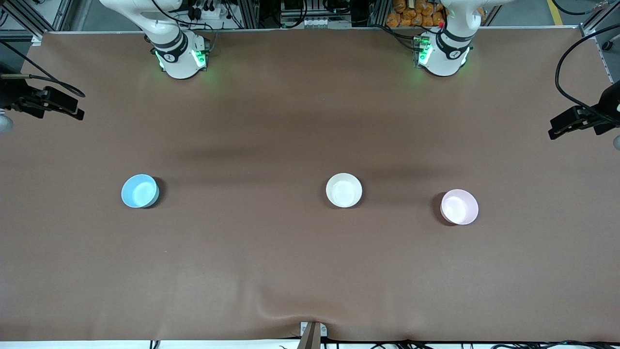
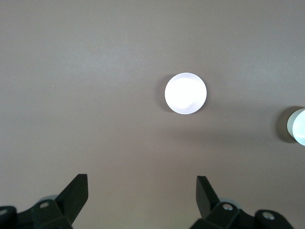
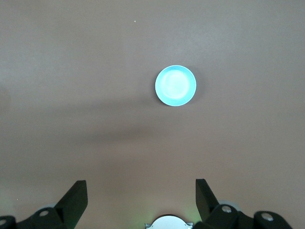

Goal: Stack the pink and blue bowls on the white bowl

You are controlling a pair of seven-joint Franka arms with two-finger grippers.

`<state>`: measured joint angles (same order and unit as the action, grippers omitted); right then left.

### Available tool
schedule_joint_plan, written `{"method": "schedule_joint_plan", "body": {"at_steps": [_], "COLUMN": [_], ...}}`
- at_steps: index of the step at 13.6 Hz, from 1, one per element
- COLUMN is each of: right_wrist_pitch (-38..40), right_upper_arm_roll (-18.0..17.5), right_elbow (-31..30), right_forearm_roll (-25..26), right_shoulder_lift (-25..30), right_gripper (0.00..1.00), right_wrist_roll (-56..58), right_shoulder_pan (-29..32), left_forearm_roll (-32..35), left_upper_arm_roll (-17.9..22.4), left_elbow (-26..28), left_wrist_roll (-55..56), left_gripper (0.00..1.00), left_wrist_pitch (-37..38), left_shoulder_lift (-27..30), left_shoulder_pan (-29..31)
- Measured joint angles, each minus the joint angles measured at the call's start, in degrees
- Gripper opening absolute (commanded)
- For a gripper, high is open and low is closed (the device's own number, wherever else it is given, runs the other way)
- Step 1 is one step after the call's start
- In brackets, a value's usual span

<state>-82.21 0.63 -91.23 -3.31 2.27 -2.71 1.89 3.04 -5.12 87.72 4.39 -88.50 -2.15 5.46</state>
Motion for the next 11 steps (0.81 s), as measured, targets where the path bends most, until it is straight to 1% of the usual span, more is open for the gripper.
{"method": "schedule_joint_plan", "body": {"at_steps": [3, 7, 11], "right_wrist_pitch": [0.0, -0.5, -0.5], "right_upper_arm_roll": [0.0, -0.1, -0.1], "right_elbow": [-0.9, -1.2, -1.2], "right_forearm_roll": [0.0, 0.0, 0.0], "right_shoulder_lift": [-0.3, -2.3, -3.2], "right_gripper": [1.0, 1.0, 1.0], "right_wrist_roll": [0.0, 0.0, 0.0], "right_shoulder_pan": [0.0, 0.0, 0.0], "left_forearm_roll": [0.0, 0.0, -1.9], "left_upper_arm_roll": [0.0, 0.1, 0.1], "left_elbow": [0.0, 0.0, 0.0], "left_wrist_roll": [0.0, 0.0, 0.0], "left_gripper": [1.0, 1.0, 1.0], "left_wrist_pitch": [0.1, 0.1, -0.3], "left_shoulder_lift": [-0.9, -3.2, -4.7], "left_shoulder_pan": [0.0, 0.2, 0.5]}}
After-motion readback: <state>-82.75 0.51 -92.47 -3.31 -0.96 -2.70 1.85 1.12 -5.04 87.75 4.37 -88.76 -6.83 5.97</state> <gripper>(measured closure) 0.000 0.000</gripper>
